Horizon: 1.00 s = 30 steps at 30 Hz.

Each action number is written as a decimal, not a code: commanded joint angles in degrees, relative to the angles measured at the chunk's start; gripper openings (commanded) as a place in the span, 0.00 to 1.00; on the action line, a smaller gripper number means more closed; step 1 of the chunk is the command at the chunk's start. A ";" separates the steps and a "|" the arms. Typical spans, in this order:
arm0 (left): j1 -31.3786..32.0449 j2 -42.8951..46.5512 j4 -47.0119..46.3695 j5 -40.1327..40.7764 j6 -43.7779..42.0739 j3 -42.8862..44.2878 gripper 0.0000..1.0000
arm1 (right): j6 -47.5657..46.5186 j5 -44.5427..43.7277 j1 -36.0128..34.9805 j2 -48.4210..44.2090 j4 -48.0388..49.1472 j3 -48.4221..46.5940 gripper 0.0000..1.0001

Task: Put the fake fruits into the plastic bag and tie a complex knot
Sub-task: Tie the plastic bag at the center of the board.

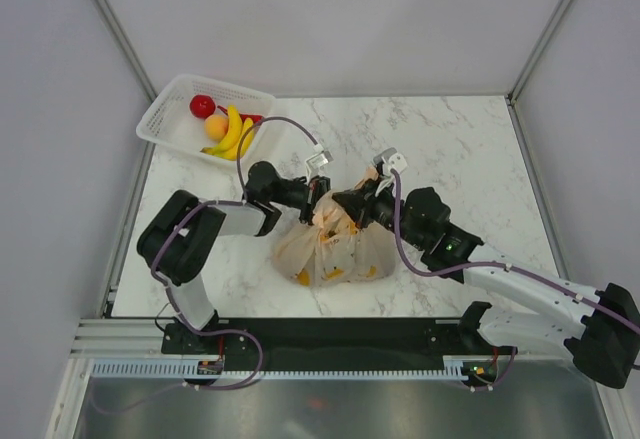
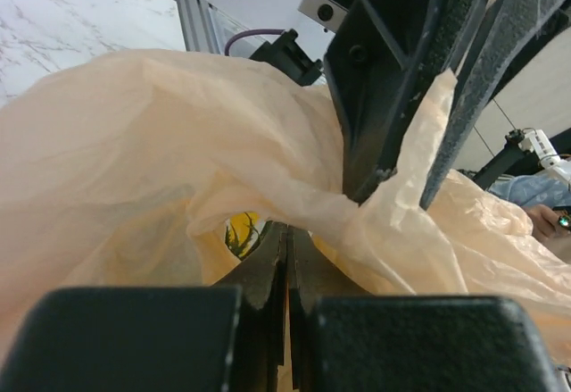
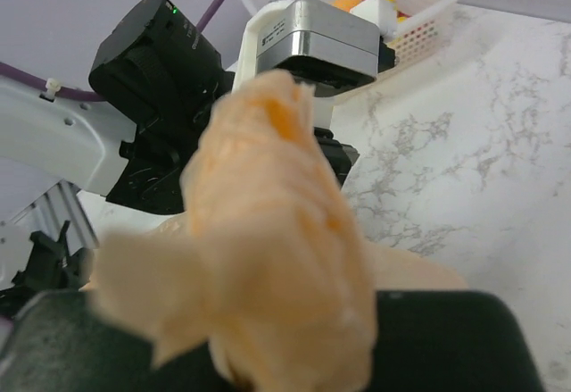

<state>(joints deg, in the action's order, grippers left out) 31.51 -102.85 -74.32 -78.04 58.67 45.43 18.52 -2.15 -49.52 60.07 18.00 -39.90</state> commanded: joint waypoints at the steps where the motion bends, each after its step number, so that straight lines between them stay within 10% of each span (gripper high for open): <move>1: 0.92 7.90 -10.41 -0.62 1.88 -2.53 0.02 | 1.25 9.50 1.44 0.04 3.71 -5.54 0.00; 16: 10.07 32.35 38.62 15.45 -26.68 -5.26 0.02 | 7.74 28.60 2.67 2.24 11.26 -6.42 0.00; 30: 14.63 31.31 17.83 24.95 -17.90 -15.72 0.04 | 13.02 31.33 2.67 0.83 30.84 10.44 0.00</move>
<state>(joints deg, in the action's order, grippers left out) 43.81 -70.72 -47.37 -54.54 38.17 29.56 29.78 27.62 -46.30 59.94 40.86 -32.36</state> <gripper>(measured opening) 0.033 0.018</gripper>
